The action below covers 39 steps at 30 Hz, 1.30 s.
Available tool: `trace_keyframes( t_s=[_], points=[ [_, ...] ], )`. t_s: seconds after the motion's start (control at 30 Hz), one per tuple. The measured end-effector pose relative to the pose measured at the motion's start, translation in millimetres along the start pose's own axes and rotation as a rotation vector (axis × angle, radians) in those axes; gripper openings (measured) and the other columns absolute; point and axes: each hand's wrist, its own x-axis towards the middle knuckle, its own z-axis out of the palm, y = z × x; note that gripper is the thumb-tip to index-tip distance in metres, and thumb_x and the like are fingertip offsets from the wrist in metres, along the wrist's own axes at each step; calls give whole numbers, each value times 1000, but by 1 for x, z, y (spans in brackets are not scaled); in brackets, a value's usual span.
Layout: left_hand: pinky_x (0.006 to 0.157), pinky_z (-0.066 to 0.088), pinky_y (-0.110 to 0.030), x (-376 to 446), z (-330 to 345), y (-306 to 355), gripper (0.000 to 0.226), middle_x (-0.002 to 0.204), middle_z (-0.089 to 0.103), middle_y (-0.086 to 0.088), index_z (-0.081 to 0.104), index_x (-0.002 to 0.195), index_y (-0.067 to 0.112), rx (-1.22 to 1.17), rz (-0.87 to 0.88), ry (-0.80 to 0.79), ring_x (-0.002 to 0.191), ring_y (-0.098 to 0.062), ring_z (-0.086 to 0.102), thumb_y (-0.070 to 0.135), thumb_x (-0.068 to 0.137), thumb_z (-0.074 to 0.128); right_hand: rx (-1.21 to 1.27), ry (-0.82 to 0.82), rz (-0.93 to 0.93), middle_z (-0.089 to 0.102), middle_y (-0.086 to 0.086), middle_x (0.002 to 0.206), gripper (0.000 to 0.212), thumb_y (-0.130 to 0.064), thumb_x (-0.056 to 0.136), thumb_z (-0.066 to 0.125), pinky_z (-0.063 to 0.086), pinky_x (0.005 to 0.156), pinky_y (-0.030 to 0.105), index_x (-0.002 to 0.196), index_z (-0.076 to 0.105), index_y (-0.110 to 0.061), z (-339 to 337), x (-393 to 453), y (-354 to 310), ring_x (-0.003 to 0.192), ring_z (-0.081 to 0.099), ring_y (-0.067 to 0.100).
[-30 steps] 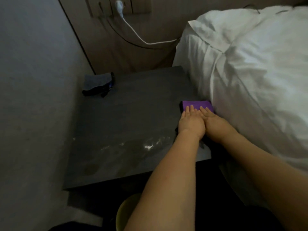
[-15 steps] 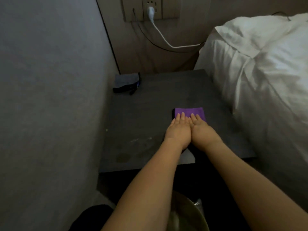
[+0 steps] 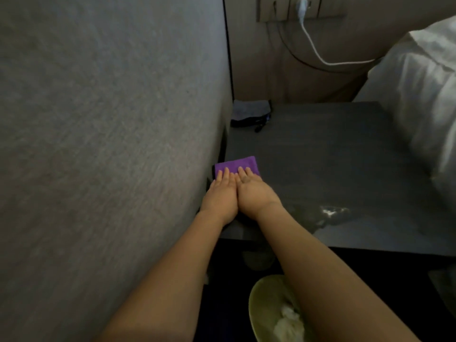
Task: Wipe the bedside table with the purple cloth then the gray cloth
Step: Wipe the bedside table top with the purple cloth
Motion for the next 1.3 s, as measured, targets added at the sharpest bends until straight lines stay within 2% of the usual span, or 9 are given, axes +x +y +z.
trace_keyframes(
  t_s=[0.47,0.9,0.97,1.03,1.07,1.1,1.17,1.27,1.3],
  points=[
    [122,4,-34,-30,5,40,60,160,3,-19,5,151,1,6,-46,14,149,-30,1,12,98,30,66,4,-75,8,11,160,54,-18,99,26,8,121,34,150,11,-7,2,-44,23,148,7,24],
    [122,3,-36,-12,15,228,60,160,-1,-18,2,151,1,23,264,-42,149,-29,-2,14,99,28,90,42,250,10,14,159,54,-17,99,29,7,121,31,149,14,-6,1,-156,182,148,9,25],
    [122,3,-36,-11,16,254,60,160,-1,-18,3,151,0,35,309,-42,149,-30,-1,15,99,28,90,30,308,10,14,159,55,-24,98,21,7,121,30,149,14,-6,0,-172,203,148,10,24],
    [122,3,-36,-11,19,276,61,160,0,-19,4,151,-1,40,344,-41,149,-30,-1,15,98,31,72,50,334,11,14,159,80,-40,79,-3,10,122,30,149,14,-6,2,-185,221,148,11,24],
    [122,3,-36,-11,20,285,62,160,1,-19,4,151,-1,39,357,-43,149,-30,-1,15,98,32,49,43,346,12,14,159,93,-43,67,-10,11,122,31,149,15,-5,3,-190,228,148,12,24],
    [121,3,-36,-11,22,290,61,160,1,-18,4,151,0,37,367,-42,149,-30,-1,15,98,31,36,36,358,12,15,159,94,-43,66,-10,11,122,32,149,15,-5,5,-194,233,148,12,24],
    [121,3,-36,-11,25,295,58,160,1,-18,5,151,0,29,378,-32,149,-30,0,13,99,26,11,1,393,11,15,159,74,-38,84,2,9,122,32,149,13,-5,6,-197,237,148,11,25],
    [121,2,-35,-12,24,291,56,161,1,-17,5,151,1,21,386,-35,149,-29,-1,10,99,23,24,2,412,10,14,159,72,-35,85,1,10,122,34,150,12,-5,8,-193,233,148,10,24],
    [121,3,-35,-12,23,290,55,161,1,-17,5,151,1,21,389,-40,149,-29,-1,10,99,22,19,-7,418,9,14,159,63,-30,92,9,10,122,34,150,11,-4,8,-191,232,148,10,24]
  ],
)
